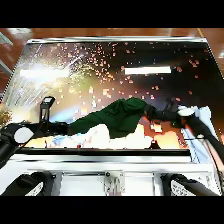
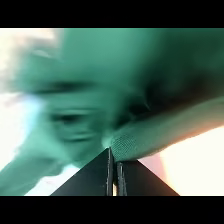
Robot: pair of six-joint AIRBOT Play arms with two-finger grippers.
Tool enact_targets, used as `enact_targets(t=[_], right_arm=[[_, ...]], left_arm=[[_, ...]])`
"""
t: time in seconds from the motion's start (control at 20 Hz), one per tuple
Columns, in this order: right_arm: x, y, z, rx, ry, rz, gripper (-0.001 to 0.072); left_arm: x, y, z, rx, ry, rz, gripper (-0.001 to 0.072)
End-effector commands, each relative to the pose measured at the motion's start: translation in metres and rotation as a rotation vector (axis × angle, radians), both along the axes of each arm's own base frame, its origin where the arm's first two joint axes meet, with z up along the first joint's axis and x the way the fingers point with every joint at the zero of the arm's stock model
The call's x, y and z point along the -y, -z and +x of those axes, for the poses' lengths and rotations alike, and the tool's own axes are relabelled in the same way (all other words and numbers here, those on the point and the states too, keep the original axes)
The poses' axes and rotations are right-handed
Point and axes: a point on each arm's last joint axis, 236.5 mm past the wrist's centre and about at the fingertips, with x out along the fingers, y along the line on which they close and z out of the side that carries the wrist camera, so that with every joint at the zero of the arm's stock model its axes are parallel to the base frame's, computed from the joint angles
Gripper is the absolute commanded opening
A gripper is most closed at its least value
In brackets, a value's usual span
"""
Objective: Fold the shirts.
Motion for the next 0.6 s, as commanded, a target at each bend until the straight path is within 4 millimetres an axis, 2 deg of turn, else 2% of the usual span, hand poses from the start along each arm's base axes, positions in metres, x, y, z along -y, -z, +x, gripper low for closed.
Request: enact_targets(t=[0.0, 0.1, 0.15, 0.2, 0.25, 0.3, 0.35, 0.4, 0.45, 0.55], right_arm=[[0.015, -0.170, 0.018, 0.447, -0.096, -0.032, 0.0060], [0.054, -0.288, 0.018, 0.692, 0.065, -0.117, 0.0060], [0.074, -0.336, 0.010, 0.775, 0.154, -0.163, 0.0060], [0.089, -0.375, -0.005, 0.847, 0.215, -0.230, 0.0059], [0.099, -0.401, -0.020, 0.889, 0.255, -0.291, 0.0060], [0.106, -0.418, -0.034, 0.907, 0.287, -0.341, 0.0060], [0.109, -0.429, -0.046, 0.919, 0.305, -0.375, 0.0060], [0.111, -0.433, -0.057, 0.922, 0.310, -0.417, 0.0060], [0.112, -0.434, -0.064, 0.915, 0.314, -0.445, 0.0060], [0.119, -0.421, -0.071, 0.862, 0.314, -0.504, 0.0060]], left_arm=[[-0.041, -0.045, 0.012, 0.074, -0.038, 0.103, 0.0053], [-0.071, -0.120, 0.024, 0.252, -0.105, 0.147, 0.0053], [-0.088, -0.174, 0.026, 0.390, -0.158, 0.158, 0.0053], [-0.100, -0.218, 0.021, 0.500, -0.202, 0.160, 0.0054], [-0.111, -0.257, 0.012, 0.595, -0.241, 0.156, 0.0054], [-0.118, -0.290, -0.001, 0.677, -0.276, 0.148, 0.0054], [-0.123, -0.310, -0.012, 0.731, -0.298, 0.145, 0.0054], [-0.126, -0.321, -0.023, 0.764, -0.312, 0.144, 0.0054], [-0.127, -0.320, -0.031, 0.761, -0.314, 0.147, 0.0054], [-0.131, -0.296, -0.044, 0.666, -0.311, 0.179, 0.0054]])
